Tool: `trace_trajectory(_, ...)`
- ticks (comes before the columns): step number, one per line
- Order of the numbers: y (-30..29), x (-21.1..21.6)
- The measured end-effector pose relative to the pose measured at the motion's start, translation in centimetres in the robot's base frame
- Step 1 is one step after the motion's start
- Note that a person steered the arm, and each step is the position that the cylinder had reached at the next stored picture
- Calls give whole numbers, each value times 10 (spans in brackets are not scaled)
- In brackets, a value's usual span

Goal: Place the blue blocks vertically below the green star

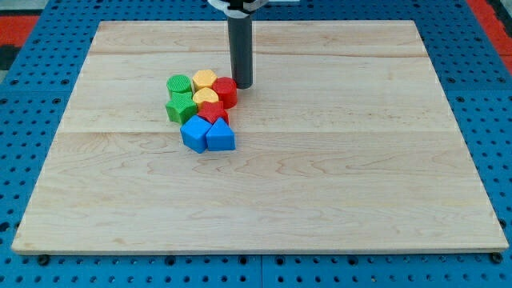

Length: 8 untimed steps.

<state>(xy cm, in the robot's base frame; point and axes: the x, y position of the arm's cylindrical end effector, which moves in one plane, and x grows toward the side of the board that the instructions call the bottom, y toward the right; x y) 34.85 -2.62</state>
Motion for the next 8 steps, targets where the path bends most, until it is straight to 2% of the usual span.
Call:
trace_trajectory(3, -10, 36)
trace_trajectory(4, 11, 41)
trace_trajectory(5, 35, 79)
trace_trajectory(6, 16, 125)
trace_trajectory(7, -65, 123)
trace_trajectory(8, -81, 110)
